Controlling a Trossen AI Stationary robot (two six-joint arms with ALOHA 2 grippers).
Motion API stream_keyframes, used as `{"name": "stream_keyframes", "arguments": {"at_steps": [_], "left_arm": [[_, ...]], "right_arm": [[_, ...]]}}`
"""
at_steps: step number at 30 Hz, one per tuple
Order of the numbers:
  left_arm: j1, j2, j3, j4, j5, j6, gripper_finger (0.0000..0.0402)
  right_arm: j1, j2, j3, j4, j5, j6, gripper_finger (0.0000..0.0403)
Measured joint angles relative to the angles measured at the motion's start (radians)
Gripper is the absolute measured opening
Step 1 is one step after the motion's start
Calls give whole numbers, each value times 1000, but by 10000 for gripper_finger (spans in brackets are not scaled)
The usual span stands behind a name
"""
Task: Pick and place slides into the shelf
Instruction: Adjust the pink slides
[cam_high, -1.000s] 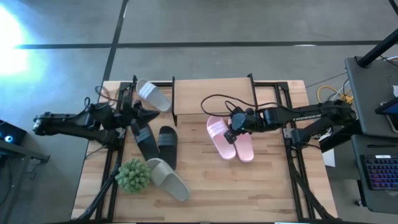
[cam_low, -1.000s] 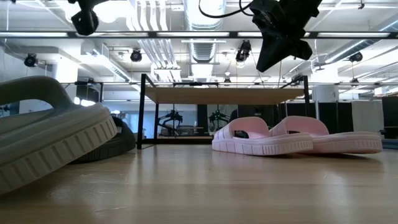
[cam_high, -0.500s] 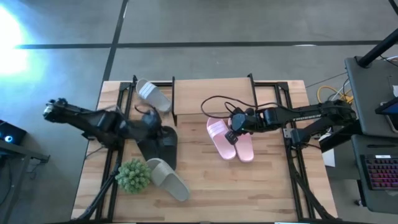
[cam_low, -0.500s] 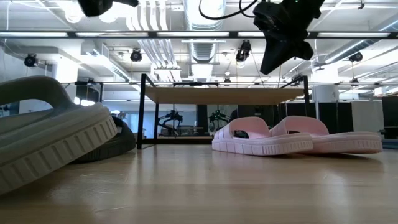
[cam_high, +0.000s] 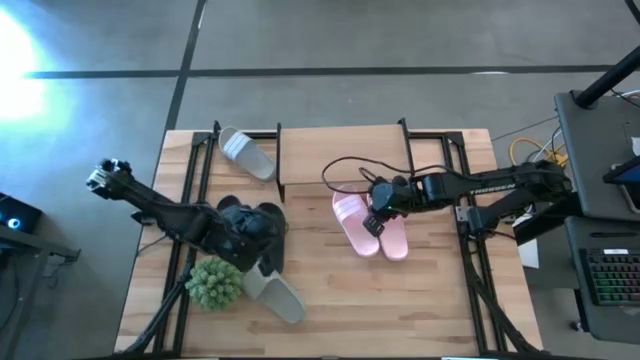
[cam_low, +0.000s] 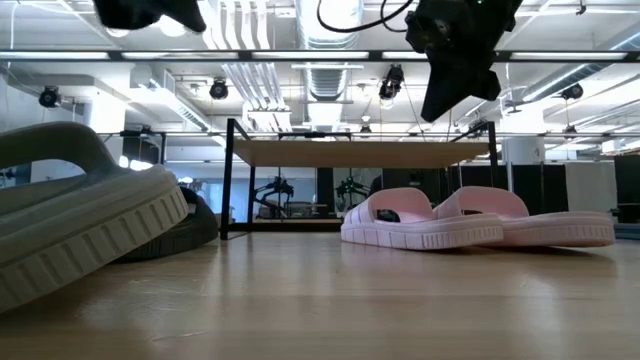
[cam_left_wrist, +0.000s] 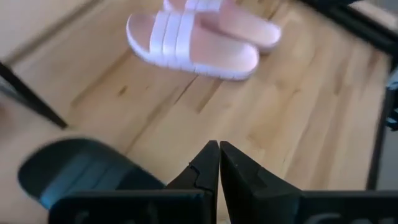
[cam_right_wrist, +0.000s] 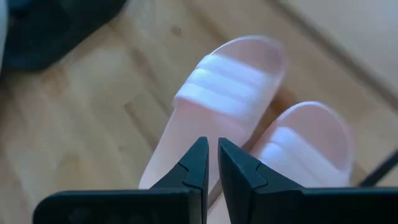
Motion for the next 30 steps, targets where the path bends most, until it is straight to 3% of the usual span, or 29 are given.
{"name": "stream_keyframes", "arguments": {"at_steps": [5,9,12,17,24,30], "left_arm": [[-14,29,-9,10,-39,-153,0],[12,63,-30,45,-26,-175,0],[41,109,-33,61,-22,-110,0],[106,194,-33,230,-11,86,0],[263,305,-33,453,170,272,0],[346,399,-32,602,229,315,0]], "right_arm": [[20,30,0,1,-10,-72,28],[19,26,0,5,64,-72,28],[21,-7,3,4,117,-73,28],[21,-98,13,4,141,-79,28],[21,-254,8,-16,161,-58,28],[25,-362,7,-108,222,-41,28]]}}
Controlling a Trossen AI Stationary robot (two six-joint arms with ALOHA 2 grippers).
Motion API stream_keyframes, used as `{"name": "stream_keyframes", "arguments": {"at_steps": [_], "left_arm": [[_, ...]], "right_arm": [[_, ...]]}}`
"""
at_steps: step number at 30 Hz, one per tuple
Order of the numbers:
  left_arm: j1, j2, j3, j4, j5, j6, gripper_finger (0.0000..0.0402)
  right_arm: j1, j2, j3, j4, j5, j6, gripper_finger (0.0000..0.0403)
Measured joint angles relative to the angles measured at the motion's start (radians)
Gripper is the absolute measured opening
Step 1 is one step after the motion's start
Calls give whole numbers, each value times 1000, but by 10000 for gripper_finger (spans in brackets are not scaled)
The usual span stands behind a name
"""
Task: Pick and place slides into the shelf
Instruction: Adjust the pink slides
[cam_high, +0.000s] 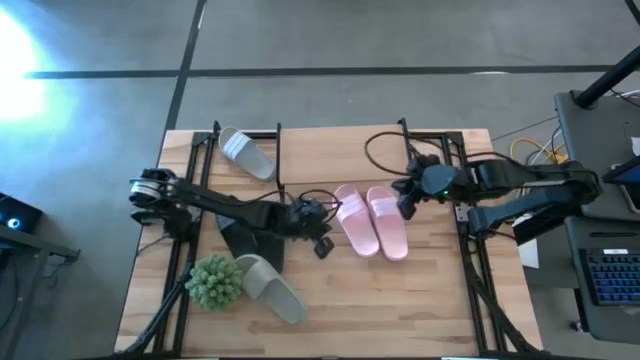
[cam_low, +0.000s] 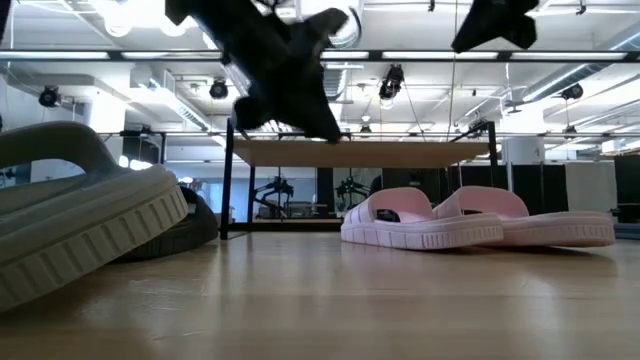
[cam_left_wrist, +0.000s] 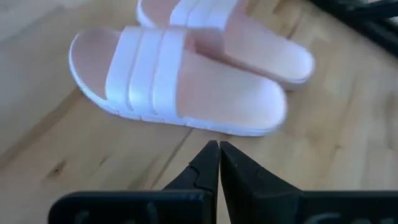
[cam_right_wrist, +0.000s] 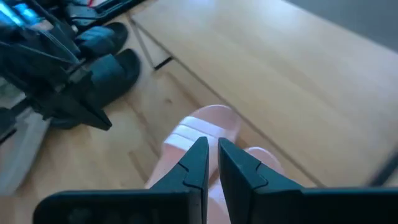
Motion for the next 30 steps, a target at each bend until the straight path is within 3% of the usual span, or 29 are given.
{"name": "stream_keyframes", "arguments": {"at_steps": [7,19,30], "left_arm": [[24,117,7,10,50,-2,0],[57,253,45,79,49,33,0],[112,276,40,130,-42,77,0]], "right_arm": [[30,-69,-1,-115,117,41,28],[32,-69,-15,-128,144,40,28],[32,-65,-19,-132,144,78,28]]}}
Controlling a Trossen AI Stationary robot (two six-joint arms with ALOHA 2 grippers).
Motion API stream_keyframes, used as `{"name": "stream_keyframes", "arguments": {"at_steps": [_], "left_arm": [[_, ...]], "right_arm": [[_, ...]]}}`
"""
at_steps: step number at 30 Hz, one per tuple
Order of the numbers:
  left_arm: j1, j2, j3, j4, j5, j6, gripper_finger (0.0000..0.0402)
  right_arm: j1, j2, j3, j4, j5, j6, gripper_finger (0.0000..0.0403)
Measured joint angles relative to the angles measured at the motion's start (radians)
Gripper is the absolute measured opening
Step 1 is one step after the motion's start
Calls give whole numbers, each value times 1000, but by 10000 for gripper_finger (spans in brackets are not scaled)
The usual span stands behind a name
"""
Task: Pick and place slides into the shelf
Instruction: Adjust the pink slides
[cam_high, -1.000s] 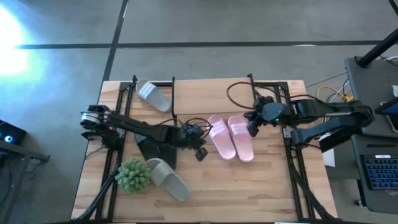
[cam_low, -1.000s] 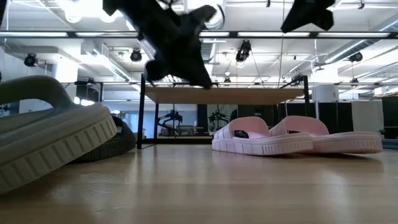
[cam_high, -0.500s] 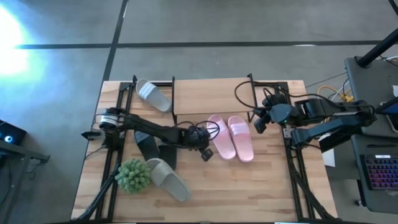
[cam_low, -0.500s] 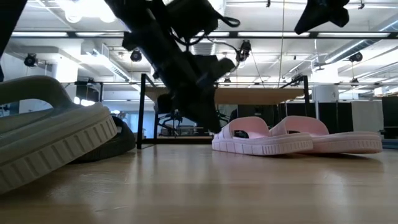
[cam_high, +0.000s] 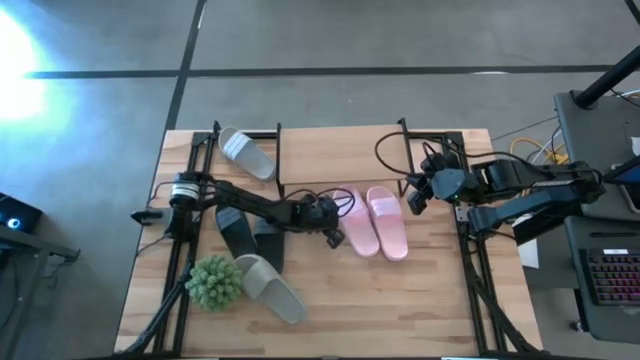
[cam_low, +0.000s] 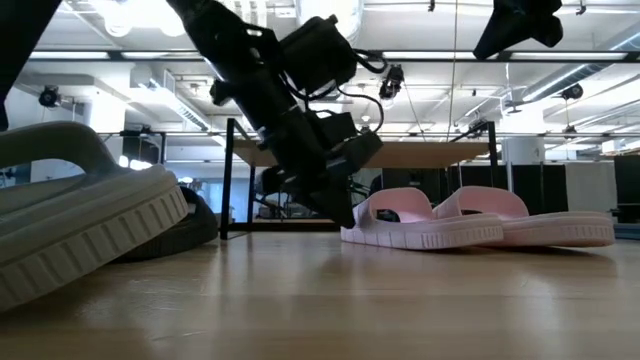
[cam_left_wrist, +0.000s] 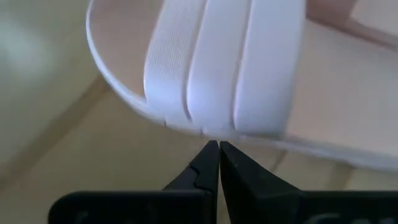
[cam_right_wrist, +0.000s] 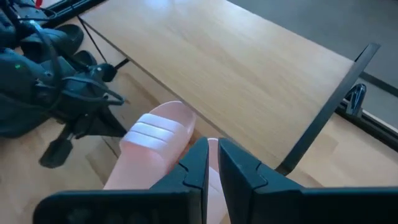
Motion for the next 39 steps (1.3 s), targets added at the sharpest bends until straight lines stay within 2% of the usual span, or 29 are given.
{"name": "stream_keyframes", "arguments": {"at_steps": [8,19,25,29,33,39], "left_arm": [[21,47,3,133,48,12,0],[24,51,4,148,40,33,0],[7,-1,2,48,40,34,0],[-11,-47,-9,24,40,34,0],[-22,-58,-10,19,42,33,0],[-42,-58,-12,17,89,28,0]], "right_arm": [[0,6,0,-3,0,19,28],[0,30,0,-23,-14,44,28],[28,30,0,-311,-147,148,28],[78,21,-17,-447,-293,254,28],[145,12,-95,-403,-404,378,28],[219,34,-281,-163,-468,505,28]]}}
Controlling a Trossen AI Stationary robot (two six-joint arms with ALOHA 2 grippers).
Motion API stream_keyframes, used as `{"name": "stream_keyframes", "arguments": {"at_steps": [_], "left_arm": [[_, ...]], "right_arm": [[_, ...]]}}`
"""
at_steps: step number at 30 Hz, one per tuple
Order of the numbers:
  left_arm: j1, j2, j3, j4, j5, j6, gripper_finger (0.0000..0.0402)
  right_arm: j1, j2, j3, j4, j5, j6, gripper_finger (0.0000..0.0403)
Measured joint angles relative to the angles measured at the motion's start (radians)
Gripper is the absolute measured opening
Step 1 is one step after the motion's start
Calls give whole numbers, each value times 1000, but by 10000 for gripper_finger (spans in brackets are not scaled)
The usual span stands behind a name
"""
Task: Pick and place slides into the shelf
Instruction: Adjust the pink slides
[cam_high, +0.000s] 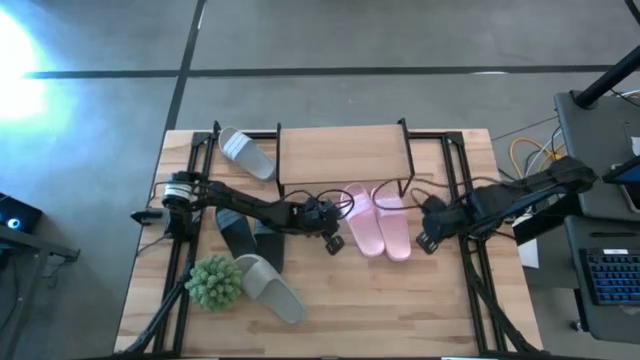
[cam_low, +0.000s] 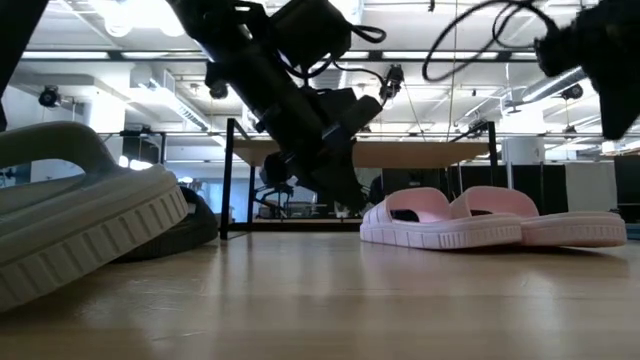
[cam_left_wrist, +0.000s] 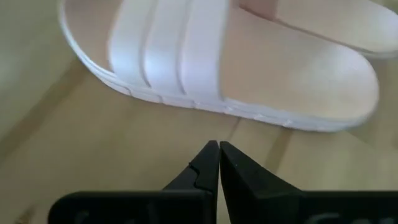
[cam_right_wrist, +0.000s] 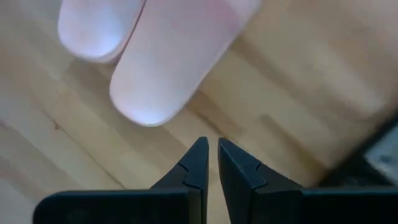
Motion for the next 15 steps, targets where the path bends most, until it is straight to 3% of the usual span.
{"name": "stream_keyframes", "arguments": {"at_steps": [8,15], "left_arm": [[-20,-22,-7,-104,2,0,0],[-20,-35,-19,-140,-2,0,0]], "right_arm": [[44,29,-140,160,-43,83,28],[49,69,-200,311,-57,58,28]]}}
